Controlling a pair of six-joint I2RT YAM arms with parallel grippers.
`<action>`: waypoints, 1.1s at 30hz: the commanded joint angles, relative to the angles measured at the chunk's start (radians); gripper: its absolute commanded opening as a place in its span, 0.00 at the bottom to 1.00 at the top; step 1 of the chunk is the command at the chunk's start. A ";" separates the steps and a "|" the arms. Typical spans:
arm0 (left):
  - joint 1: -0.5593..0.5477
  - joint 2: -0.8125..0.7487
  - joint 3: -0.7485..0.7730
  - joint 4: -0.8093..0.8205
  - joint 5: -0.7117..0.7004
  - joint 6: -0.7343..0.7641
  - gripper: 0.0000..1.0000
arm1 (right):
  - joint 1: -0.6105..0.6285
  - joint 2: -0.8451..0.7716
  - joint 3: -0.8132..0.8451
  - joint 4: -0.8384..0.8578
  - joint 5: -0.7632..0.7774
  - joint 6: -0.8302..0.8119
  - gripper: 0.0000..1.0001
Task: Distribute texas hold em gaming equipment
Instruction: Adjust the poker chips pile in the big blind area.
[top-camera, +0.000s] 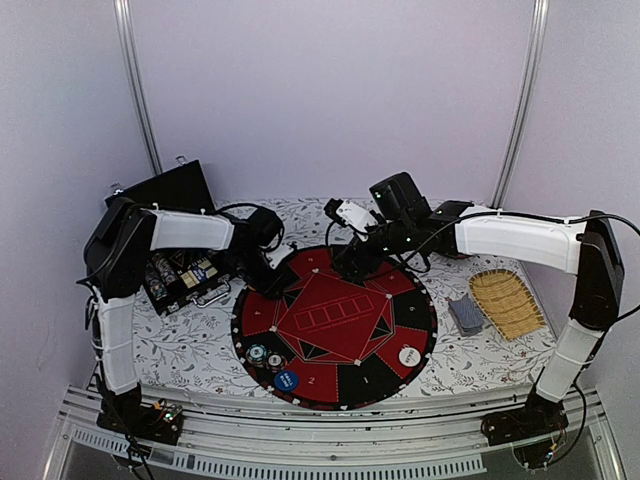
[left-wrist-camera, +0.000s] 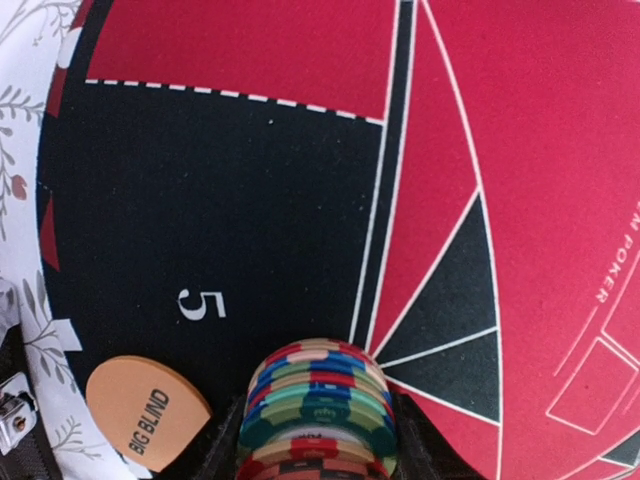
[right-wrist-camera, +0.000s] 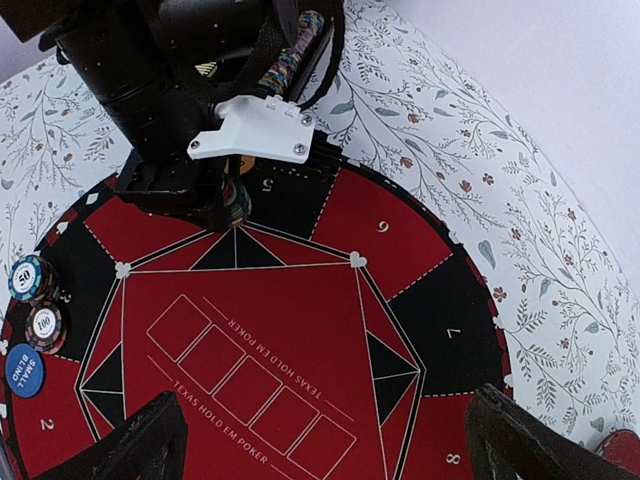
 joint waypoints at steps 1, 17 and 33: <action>0.009 0.057 0.023 -0.008 0.040 0.016 0.47 | 0.000 -0.010 0.017 -0.010 -0.001 0.000 0.99; 0.008 0.040 0.107 -0.003 0.054 -0.012 0.91 | 0.000 -0.016 0.029 -0.037 -0.039 0.021 0.99; 0.061 -0.438 -0.305 0.301 0.009 -0.472 0.92 | 0.001 0.064 0.154 -0.053 0.036 0.228 0.99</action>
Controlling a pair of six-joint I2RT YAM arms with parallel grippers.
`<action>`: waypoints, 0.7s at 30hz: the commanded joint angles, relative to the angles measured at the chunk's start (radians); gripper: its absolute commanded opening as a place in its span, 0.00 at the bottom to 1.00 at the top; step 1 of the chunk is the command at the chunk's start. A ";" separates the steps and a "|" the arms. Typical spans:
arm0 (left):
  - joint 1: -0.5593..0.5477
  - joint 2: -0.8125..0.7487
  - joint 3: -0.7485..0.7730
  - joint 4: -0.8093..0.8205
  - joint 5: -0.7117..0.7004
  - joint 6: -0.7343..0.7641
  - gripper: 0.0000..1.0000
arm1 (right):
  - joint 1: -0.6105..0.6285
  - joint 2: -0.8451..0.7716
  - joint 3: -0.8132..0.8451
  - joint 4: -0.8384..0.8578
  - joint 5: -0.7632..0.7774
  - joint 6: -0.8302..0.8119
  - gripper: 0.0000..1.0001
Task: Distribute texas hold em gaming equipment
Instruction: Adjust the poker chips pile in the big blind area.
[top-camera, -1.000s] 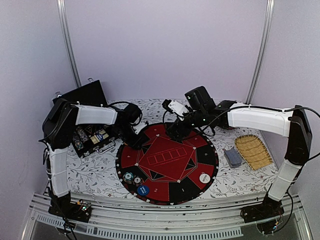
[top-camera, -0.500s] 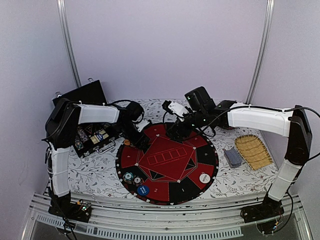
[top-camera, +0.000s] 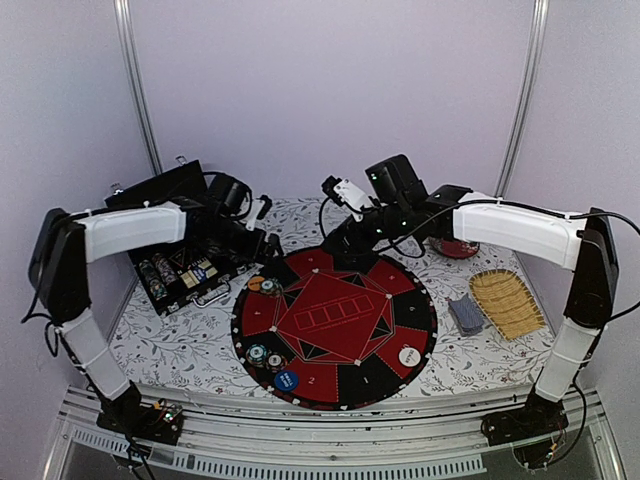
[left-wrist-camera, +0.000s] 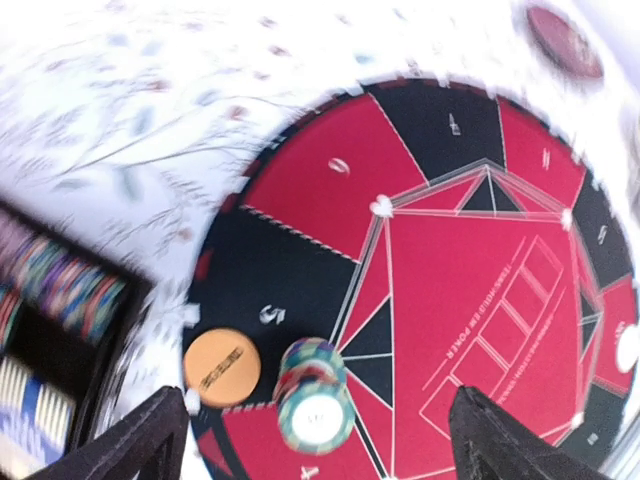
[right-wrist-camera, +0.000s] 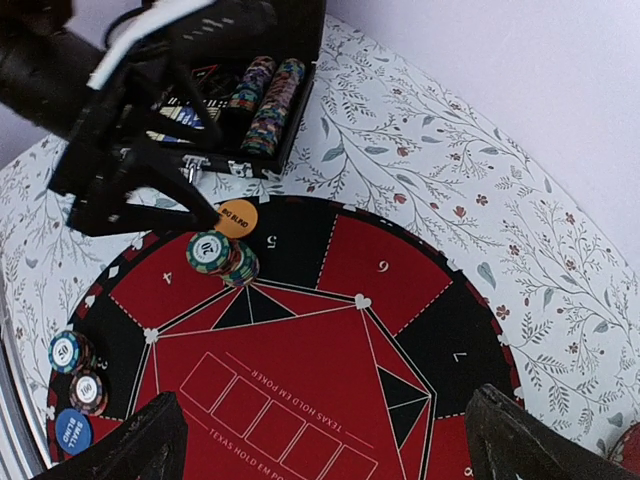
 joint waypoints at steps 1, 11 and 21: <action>0.013 -0.155 -0.243 0.175 -0.059 -0.300 0.92 | 0.000 0.036 0.018 0.014 0.063 0.109 0.99; 0.001 -0.360 -0.602 0.361 -0.193 -0.541 0.94 | 0.089 0.280 0.168 0.121 -0.012 0.127 0.99; 0.115 -0.356 -0.686 0.404 -0.118 -0.538 0.88 | 0.141 0.661 0.535 0.034 0.052 0.051 0.99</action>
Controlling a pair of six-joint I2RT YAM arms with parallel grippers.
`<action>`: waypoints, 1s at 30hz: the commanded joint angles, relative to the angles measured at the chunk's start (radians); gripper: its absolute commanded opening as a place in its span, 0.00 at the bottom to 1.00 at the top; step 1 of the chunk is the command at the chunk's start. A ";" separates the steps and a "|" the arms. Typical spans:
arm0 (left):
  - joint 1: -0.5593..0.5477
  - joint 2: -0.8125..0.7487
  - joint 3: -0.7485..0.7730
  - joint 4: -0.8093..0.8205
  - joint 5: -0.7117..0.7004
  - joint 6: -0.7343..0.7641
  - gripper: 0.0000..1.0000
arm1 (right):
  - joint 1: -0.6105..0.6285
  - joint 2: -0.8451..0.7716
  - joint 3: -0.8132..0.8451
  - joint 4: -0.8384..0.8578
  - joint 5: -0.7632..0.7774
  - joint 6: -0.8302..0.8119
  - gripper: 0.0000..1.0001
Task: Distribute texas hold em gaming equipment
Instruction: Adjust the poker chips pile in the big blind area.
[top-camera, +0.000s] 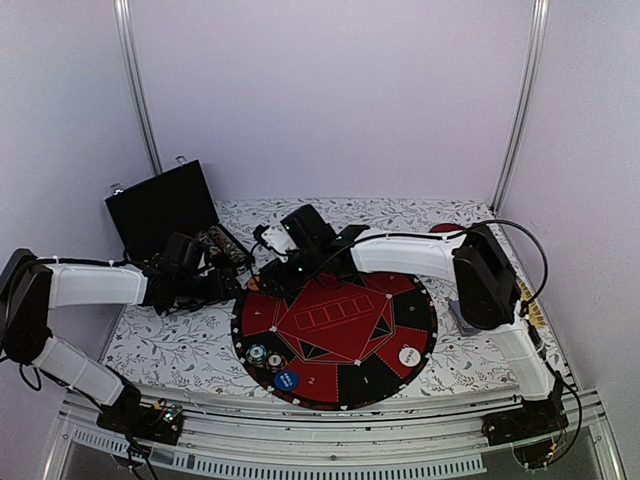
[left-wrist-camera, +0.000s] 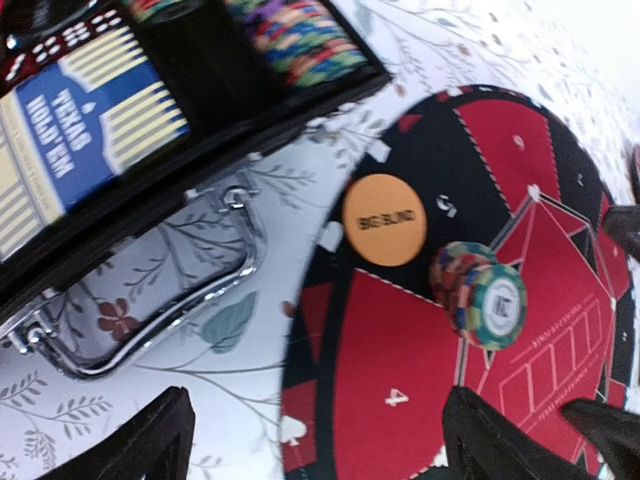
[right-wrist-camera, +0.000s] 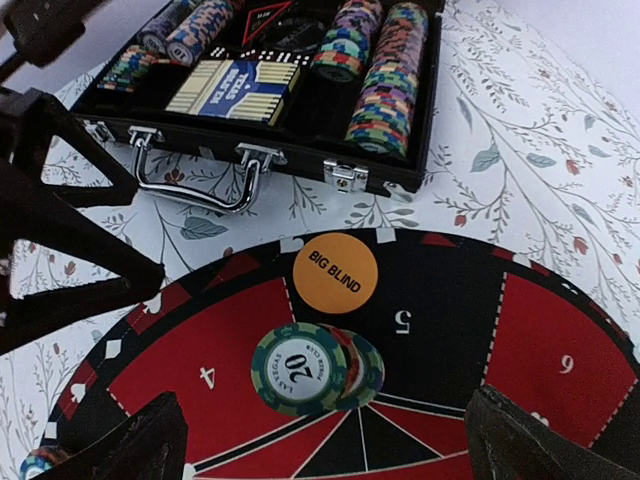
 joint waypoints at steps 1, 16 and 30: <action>0.048 0.001 -0.042 0.059 0.037 -0.009 0.88 | 0.003 0.127 0.123 -0.029 0.029 -0.043 0.99; 0.072 0.071 -0.054 0.115 0.099 0.023 0.88 | 0.014 0.273 0.238 -0.028 0.033 -0.078 0.98; 0.074 0.086 -0.050 0.117 0.107 0.035 0.88 | 0.013 0.265 0.219 -0.037 0.045 -0.099 0.56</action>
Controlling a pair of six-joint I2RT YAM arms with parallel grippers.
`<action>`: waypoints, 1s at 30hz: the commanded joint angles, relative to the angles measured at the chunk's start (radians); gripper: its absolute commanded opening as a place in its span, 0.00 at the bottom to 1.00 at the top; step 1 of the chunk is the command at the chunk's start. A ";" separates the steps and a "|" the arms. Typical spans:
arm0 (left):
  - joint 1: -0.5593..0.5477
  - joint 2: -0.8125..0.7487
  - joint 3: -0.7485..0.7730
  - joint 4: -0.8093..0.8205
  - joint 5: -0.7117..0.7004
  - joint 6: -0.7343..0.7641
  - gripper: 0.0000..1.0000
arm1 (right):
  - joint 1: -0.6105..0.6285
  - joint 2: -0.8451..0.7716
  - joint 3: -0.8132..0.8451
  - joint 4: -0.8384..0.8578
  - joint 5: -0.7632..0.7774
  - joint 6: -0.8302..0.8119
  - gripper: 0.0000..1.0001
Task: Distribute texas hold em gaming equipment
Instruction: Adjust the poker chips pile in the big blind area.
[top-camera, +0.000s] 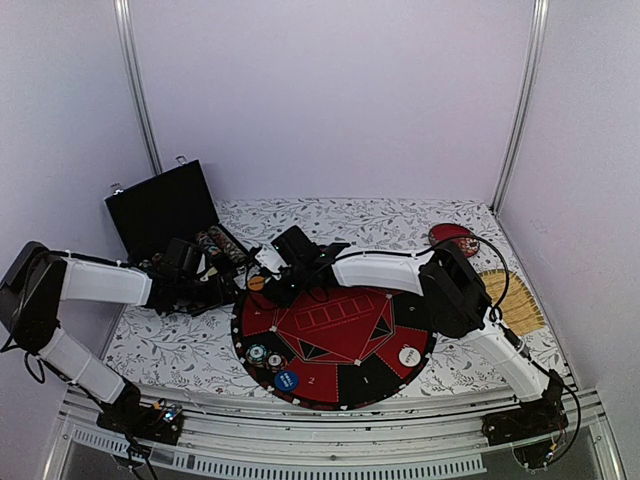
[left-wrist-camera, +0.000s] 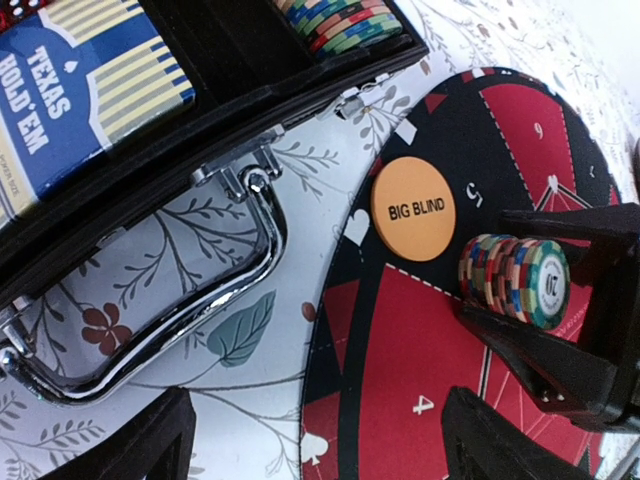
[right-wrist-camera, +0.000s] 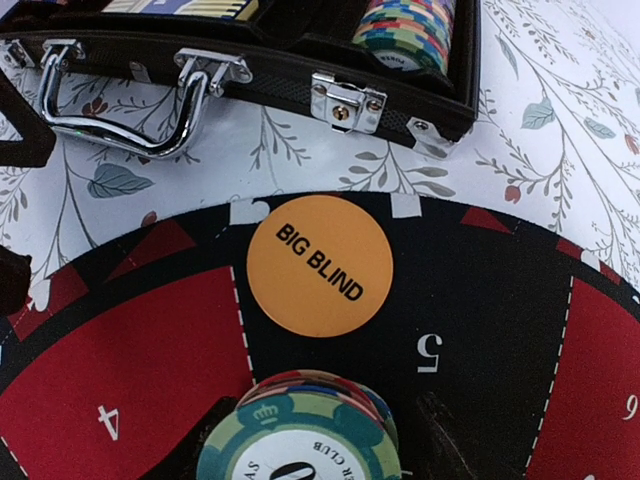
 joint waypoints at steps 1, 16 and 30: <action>0.010 0.016 -0.003 0.021 0.011 0.019 0.88 | 0.003 -0.002 -0.007 0.004 0.000 -0.014 0.54; 0.010 0.014 0.002 0.013 0.012 0.030 0.88 | -0.010 0.016 -0.010 0.010 -0.043 -0.006 0.42; 0.010 0.002 0.015 0.007 0.020 0.047 0.88 | -0.011 -0.061 -0.013 -0.011 -0.096 -0.025 0.99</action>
